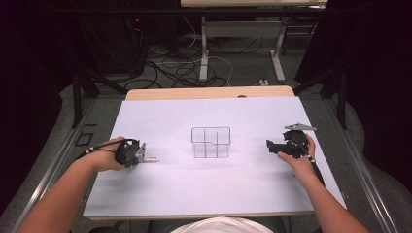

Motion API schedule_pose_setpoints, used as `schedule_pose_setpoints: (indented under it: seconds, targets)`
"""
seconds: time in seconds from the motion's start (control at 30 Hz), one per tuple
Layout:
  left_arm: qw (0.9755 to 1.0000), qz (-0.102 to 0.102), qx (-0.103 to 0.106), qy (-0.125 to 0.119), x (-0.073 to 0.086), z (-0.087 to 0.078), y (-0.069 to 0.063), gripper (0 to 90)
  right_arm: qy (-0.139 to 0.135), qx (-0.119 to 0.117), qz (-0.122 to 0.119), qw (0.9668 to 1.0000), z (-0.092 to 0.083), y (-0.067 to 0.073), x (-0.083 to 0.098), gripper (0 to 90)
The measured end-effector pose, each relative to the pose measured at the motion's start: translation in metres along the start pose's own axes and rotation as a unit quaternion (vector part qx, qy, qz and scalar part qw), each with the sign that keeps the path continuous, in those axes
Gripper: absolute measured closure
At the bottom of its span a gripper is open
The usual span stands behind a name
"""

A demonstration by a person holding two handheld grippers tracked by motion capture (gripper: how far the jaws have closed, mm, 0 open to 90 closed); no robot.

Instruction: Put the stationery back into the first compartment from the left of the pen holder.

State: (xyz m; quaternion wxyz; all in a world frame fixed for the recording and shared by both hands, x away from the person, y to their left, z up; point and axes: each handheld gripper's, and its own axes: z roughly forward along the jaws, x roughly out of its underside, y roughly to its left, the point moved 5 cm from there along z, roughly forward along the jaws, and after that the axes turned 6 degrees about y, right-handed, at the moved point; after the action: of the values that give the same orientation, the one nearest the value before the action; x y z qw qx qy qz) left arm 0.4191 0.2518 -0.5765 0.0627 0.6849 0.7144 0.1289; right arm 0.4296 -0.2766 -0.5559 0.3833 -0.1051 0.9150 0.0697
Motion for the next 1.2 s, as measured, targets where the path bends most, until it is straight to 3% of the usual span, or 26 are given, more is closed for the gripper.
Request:
schedule_pose_setpoints:
  seconds: [0.4,0.63,0.9,1.0,1.2]
  targets:
    - [1.0000,0.001,-0.003,-0.002,0.000,0.000,0.000,79.2,-0.001,-0.002,-0.002,1.0000,0.000,0.001,0.000,6.4]
    - [0.9998,-0.013,0.013,-0.006,-0.006,-0.005,-0.003,79.3,-0.001,0.000,-0.002,1.0000,0.000,0.000,0.000,6.4]
    - [0.9984,-0.042,0.034,-0.016,-0.015,-0.021,-0.012,79.4,-0.001,0.001,0.000,1.0000,-0.001,0.000,0.000,6.4]
    - [0.9975,-0.051,0.037,-0.031,-0.019,-0.030,-0.015,79.4,-0.002,0.000,-0.003,1.0000,-0.001,0.000,0.000,6.4]
    - [0.9960,-0.060,0.054,-0.037,-0.029,-0.045,-0.023,79.5,-0.004,0.001,-0.001,1.0000,-0.001,0.001,-0.001,6.4]
